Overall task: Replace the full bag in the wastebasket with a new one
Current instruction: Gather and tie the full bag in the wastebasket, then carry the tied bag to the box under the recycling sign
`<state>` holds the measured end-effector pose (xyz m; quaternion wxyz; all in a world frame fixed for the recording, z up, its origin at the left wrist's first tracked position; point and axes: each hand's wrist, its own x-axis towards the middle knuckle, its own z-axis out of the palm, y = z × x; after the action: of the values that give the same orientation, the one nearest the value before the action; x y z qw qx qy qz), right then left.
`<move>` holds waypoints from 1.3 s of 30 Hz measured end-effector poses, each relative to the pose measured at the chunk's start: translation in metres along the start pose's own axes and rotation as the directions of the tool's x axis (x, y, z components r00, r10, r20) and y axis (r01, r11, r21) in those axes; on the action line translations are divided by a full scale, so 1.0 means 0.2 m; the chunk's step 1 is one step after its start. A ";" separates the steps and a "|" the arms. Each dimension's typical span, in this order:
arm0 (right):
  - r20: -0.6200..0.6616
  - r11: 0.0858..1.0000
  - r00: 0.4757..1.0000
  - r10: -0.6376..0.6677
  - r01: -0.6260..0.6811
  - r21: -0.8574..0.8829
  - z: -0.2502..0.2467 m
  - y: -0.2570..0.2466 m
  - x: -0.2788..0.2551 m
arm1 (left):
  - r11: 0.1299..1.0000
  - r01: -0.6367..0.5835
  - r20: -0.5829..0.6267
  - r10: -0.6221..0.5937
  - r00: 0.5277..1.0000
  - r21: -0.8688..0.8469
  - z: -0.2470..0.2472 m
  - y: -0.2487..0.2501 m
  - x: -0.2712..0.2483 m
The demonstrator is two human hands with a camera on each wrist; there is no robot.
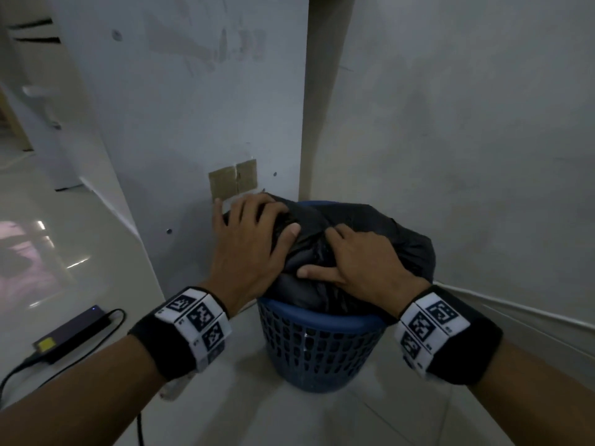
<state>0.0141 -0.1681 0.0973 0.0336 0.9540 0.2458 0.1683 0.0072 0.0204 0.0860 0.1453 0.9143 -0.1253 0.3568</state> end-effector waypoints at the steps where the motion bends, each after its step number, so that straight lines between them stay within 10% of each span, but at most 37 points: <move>1: 0.009 0.999 1.000 0.010 -0.011 0.032 0.00 0.00 -0.01 | 0.997 0.060 -0.002 -0.060 0.998 -0.057 -0.01 0.00 -0.03; 8: 0.034 0.969 0.999 0.008 -0.016 0.247 0.03 -0.08 0.01 | 0.720 0.483 0.138 -0.484 0.864 -0.498 -0.06 0.04 -0.14; 12: 0.070 0.897 0.984 0.164 -0.178 0.405 0.03 -0.05 0.03 | 0.186 0.768 0.512 -0.647 0.565 -0.613 -0.21 0.12 -0.14; 16: 0.160 0.774 0.962 0.223 -0.275 0.570 0.02 0.00 0.05 | -0.177 0.909 0.889 -0.343 0.302 -0.377 -0.23 0.13 -0.18; 22: 0.308 0.508 0.918 0.250 -0.396 0.765 -0.04 0.02 0.06 | -0.504 0.837 0.972 -0.024 0.232 -0.212 -0.20 0.09 -0.07; 27: 0.506 0.157 0.797 0.330 -0.575 0.803 -0.19 0.03 0.11 | -0.701 0.668 0.965 -0.122 0.234 -0.250 -0.20 0.08 0.04; 33: 0.664 -0.054 0.599 0.446 -0.723 0.689 -0.38 0.07 0.30 | -0.707 0.616 0.935 -0.311 0.172 -0.348 -0.18 0.21 0.18; 39: 0.715 -0.111 0.526 0.460 -0.765 0.634 -0.55 0.09 0.39 | -0.729 0.580 0.925 -0.356 0.133 -0.364 -0.12 0.25 0.30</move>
<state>0.0501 -0.1477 0.2269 -0.5774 0.7804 -0.1931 -0.1424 0.0186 -0.0256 0.1522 0.8795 0.3436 0.3036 -0.1272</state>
